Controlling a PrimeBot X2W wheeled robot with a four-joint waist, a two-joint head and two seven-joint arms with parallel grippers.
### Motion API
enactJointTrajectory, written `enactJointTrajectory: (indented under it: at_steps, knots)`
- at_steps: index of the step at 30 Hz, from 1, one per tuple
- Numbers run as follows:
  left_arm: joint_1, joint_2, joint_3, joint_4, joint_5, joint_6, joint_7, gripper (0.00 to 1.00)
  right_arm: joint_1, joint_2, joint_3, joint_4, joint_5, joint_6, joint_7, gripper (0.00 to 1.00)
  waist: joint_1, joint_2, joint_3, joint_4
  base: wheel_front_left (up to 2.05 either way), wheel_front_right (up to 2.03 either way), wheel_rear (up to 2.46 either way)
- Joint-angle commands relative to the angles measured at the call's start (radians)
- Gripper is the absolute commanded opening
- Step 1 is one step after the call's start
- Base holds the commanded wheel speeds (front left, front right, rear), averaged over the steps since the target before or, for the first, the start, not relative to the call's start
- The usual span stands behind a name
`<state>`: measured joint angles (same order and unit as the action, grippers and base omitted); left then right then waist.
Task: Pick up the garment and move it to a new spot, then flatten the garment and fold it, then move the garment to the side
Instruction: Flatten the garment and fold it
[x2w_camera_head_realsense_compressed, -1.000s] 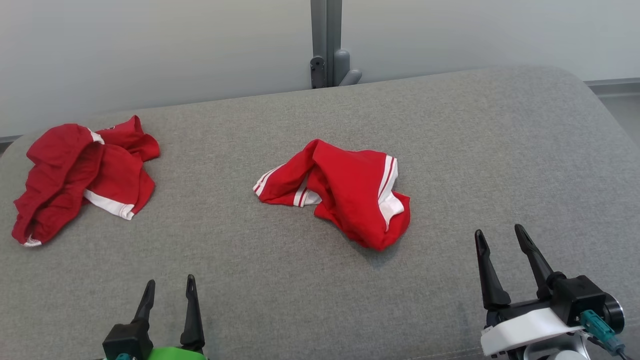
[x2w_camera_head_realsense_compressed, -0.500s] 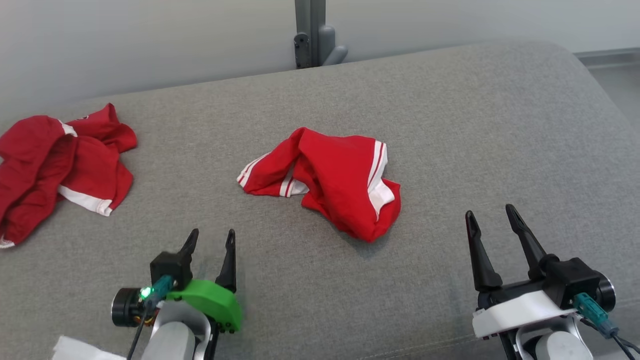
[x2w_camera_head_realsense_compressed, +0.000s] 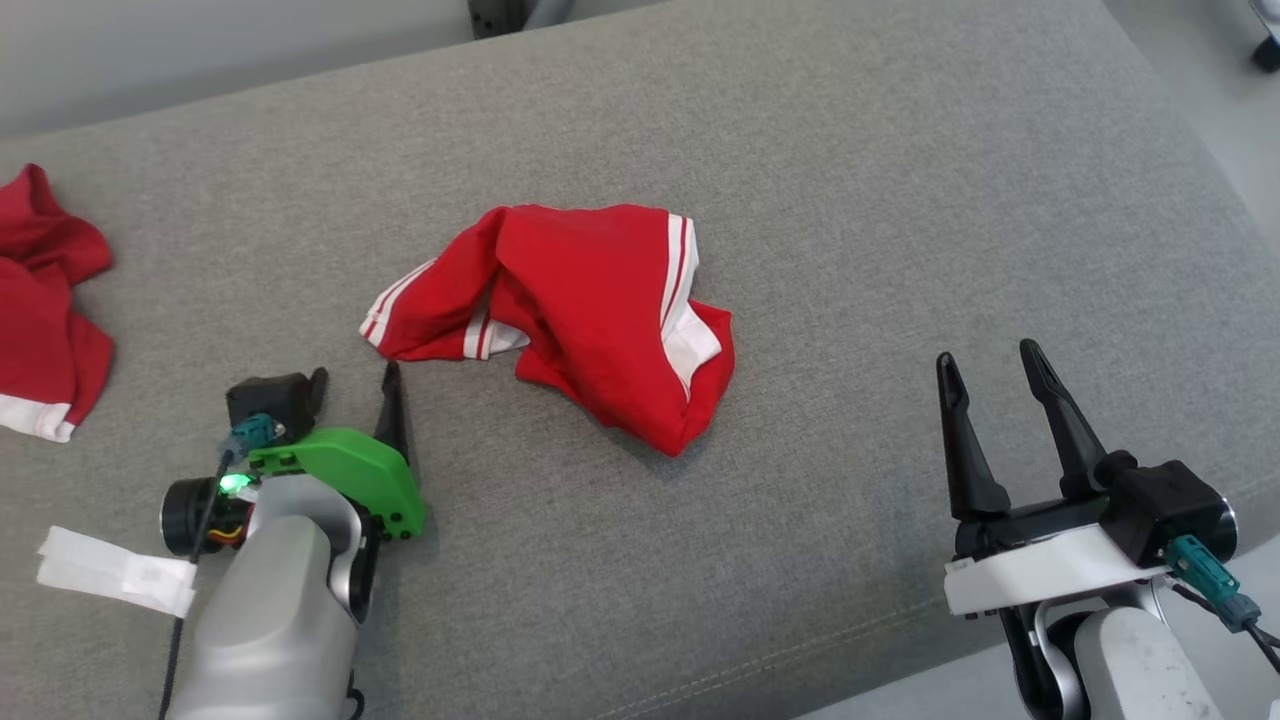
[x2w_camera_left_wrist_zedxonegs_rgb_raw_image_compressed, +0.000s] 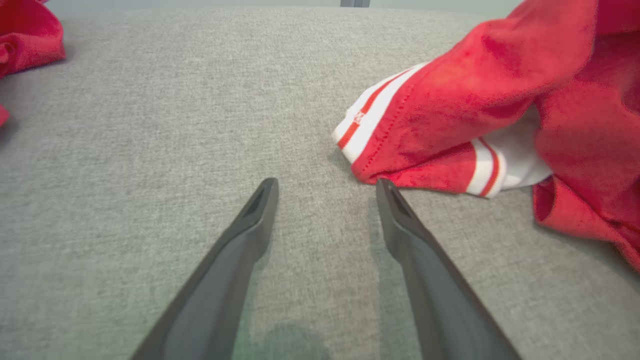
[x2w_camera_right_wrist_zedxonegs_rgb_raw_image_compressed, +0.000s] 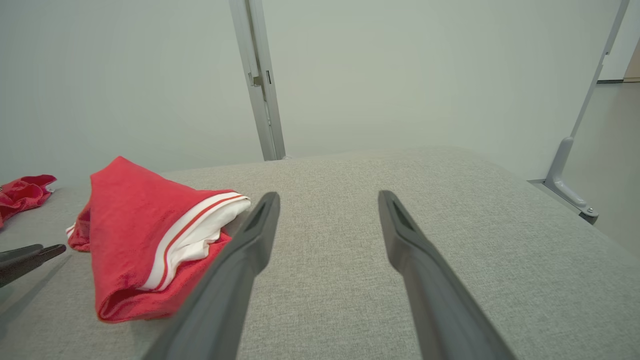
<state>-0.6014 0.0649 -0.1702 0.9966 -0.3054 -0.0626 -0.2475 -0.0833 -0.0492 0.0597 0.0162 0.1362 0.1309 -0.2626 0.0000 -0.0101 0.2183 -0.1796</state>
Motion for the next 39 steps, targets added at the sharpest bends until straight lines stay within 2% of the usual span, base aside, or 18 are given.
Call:
enactJointTrajectory:
  at_steps: [1, 7, 13, 14, 15, 16, 17, 22, 32, 39]
  knots:
    - [-0.037, 0.021, 0.009, 0.02, -0.008, -0.008, -0.004, 1.0, -0.017, -0.002, -0.002, -0.008, 0.011, 0.0, -0.003, 1.0, 0.0, 0.0101, 0.072, -0.066, 0.0, 0.0, 0.0]
    - [-0.109, 0.044, 0.005, 0.091, -0.016, -0.033, -0.008, 1.0, -0.033, -0.002, -0.002, -0.011, 0.02, 0.0, -0.003, 1.0, 0.0, 0.0101, 0.109, -0.092, 0.0, 0.0, 0.0]
    - [-0.138, 0.023, -0.033, 0.123, -0.022, -0.06, -0.01, 1.0, -0.039, -0.002, -0.001, -0.009, 0.027, 0.0, -0.003, 1.0, 0.0, 0.0101, 0.114, -0.098, 0.0, 0.0, 0.0]
    - [-0.14, 0.019, -0.041, 0.126, -0.024, -0.063, -0.01, 0.92, -0.038, -0.002, -0.001, -0.009, 0.028, 0.0, -0.003, 1.0, 0.0, 0.0101, 0.114, -0.097, 0.0, 0.0, 0.0]
    - [-0.142, 0.015, -0.05, 0.128, -0.025, -0.065, -0.011, 0.64, -0.039, -0.002, -0.001, -0.008, 0.029, 0.0, -0.003, 1.0, 0.0, 0.0101, 0.113, -0.096, 0.0, 0.0, 0.0]
    - [-0.144, 0.009, -0.067, 0.132, -0.027, -0.067, -0.012, 0.24, -0.04, -0.002, -0.002, -0.008, 0.028, 0.0, -0.003, 1.0, 0.0, 0.0101, 0.111, -0.093, 0.0, 0.0, 0.0]
    - [-0.145, 0.009, -0.076, 0.131, -0.025, -0.068, -0.012, 0.0, -0.04, -0.002, -0.003, -0.008, 0.029, 0.0, -0.003, 1.0, 0.0, 0.0101, 0.109, -0.091, 0.0, 0.0, 0.0]
    - [-0.157, 0.006, -0.113, 0.094, -0.009, -0.068, -0.015, 0.0, -0.039, -0.002, -0.009, -0.01, 0.031, 0.0, -0.003, 1.0, 0.0, 0.0101, 0.101, -0.078, 0.0, 0.0, 0.0]
    - [-0.182, -0.002, -0.169, -0.183, 0.037, -0.068, -0.017, 0.0, -0.019, -0.002, -0.018, 0.003, 0.026, 0.0, -0.003, 1.0, 0.0, 0.0101, 0.049, -0.033, 0.0, 0.0, 0.0]
    - [-0.237, -0.014, -0.306, -0.372, 0.024, -0.068, -0.017, 0.0, -0.002, -0.002, 0.008, 0.021, 0.024, 0.0, -0.003, 1.0, 0.0, 0.0101, -0.007, -0.032, 0.0, 0.0, 0.0]
